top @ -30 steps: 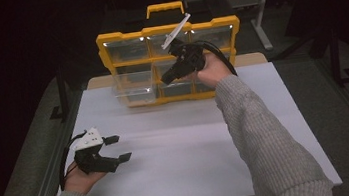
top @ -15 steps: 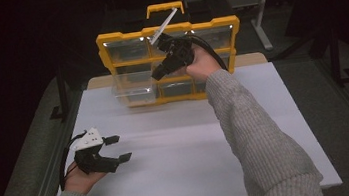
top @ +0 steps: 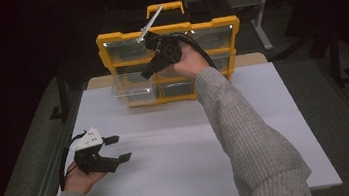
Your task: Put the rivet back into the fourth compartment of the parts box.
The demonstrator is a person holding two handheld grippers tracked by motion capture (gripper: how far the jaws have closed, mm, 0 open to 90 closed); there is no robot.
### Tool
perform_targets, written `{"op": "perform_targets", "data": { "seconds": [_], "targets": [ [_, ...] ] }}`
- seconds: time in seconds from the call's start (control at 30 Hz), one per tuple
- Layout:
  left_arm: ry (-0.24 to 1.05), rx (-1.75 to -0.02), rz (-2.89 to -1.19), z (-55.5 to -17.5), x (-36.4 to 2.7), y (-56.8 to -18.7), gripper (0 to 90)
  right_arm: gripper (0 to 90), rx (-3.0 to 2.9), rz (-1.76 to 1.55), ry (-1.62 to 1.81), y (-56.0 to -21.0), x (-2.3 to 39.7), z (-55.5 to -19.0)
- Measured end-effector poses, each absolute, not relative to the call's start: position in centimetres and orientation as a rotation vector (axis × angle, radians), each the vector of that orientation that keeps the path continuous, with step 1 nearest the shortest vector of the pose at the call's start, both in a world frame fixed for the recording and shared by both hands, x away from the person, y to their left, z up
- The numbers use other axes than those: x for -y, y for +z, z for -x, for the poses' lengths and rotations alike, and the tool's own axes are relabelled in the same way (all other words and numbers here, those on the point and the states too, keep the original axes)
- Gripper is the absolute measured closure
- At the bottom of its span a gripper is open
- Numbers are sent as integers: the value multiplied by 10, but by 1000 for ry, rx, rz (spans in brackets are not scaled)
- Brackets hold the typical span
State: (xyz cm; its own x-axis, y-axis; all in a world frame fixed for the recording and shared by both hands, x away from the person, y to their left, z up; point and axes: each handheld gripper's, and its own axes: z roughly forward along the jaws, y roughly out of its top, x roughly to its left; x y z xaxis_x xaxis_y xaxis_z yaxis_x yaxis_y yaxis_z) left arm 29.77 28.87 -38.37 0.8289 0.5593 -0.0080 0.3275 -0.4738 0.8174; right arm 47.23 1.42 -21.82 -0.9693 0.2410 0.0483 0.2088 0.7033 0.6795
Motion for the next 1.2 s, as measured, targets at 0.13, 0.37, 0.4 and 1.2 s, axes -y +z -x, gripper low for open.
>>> {"op": "perform_targets", "data": {
  "seconds": [0.13,0.37,0.4,1.2],
  "targets": [
    [324,-652,-2101,-297,-289,-383,228,807,-2855,-365,1138,-217,-19,-474],
    [322,-655,-2097,-298,-289,-383,228,807,-2857,-377,1147,-221,-28,-478],
    [322,-655,-2097,-298,-289,-383,228,807,-2860,-378,1150,-221,-29,-478],
    [325,-655,-2082,-298,-292,-382,226,805,-2882,-377,1100,-249,-54,-489]
  ]
}}
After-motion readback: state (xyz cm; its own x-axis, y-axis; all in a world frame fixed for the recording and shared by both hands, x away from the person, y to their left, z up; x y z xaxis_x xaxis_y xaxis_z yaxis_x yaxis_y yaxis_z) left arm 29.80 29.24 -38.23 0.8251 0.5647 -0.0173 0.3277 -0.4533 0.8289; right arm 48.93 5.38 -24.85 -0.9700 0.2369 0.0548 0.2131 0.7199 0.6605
